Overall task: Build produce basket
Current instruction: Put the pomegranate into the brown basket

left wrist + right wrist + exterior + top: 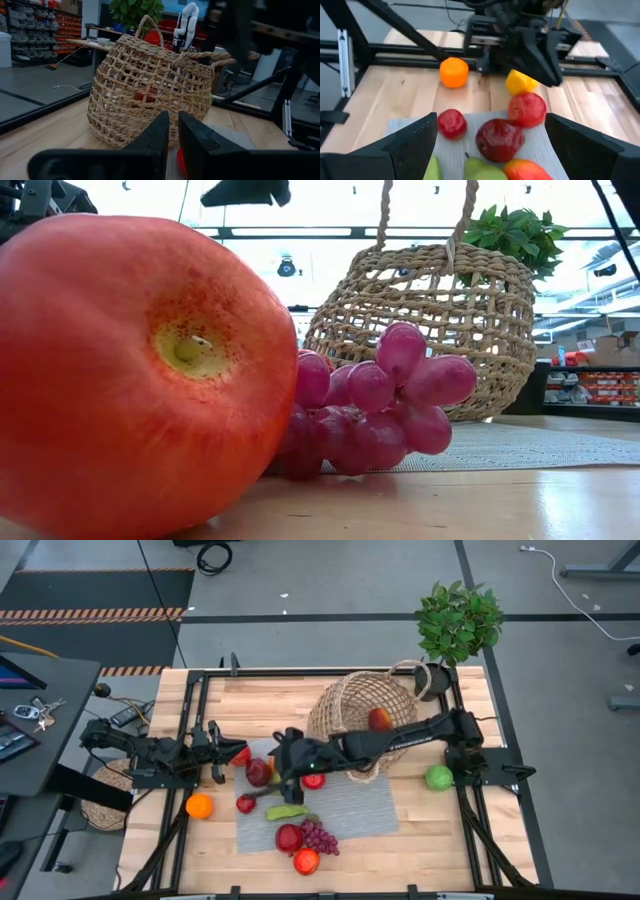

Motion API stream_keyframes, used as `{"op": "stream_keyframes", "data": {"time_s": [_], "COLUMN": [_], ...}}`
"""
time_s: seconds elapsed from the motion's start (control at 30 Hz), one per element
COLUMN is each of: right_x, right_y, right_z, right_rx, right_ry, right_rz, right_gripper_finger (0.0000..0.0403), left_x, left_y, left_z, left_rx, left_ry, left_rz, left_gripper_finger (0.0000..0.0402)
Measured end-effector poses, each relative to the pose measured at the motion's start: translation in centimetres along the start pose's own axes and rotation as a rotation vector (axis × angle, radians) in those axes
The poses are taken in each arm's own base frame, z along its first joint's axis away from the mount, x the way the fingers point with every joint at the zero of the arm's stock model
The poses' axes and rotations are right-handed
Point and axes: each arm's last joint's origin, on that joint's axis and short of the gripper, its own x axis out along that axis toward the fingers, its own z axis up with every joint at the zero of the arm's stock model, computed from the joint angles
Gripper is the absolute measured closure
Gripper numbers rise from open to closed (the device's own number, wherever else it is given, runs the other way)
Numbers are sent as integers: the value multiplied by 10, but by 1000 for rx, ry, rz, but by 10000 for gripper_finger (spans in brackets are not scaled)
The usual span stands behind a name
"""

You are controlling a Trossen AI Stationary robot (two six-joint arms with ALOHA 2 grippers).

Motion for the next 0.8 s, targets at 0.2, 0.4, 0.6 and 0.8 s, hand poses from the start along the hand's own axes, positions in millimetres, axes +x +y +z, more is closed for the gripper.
{"op": "stream_keyframes", "data": {"time_s": [0.2, 0.4, 0.6, 0.8], "right_x": [-6, 2, 19, 33], "right_y": [25, 65, 99, 115], "right_z": [1, -11, -29, -47], "right_rx": [-19, -49, -7, 34], "right_ry": [-15, -19, -10, 26], "right_rz": [47, 100, 143, 125], "right_gripper_finger": [31, 31, 31, 31], "left_x": [0, 0, 0, 0], "left_y": [0, 0, 0, 0], "left_z": [0, 0, 0, 0], "left_rx": [1, 1, -1, 2], "left_ry": [1, 1, -2, 2], "left_rz": [0, 0, 0, 1], "left_gripper_finger": [353, 353, 353, 353]}}
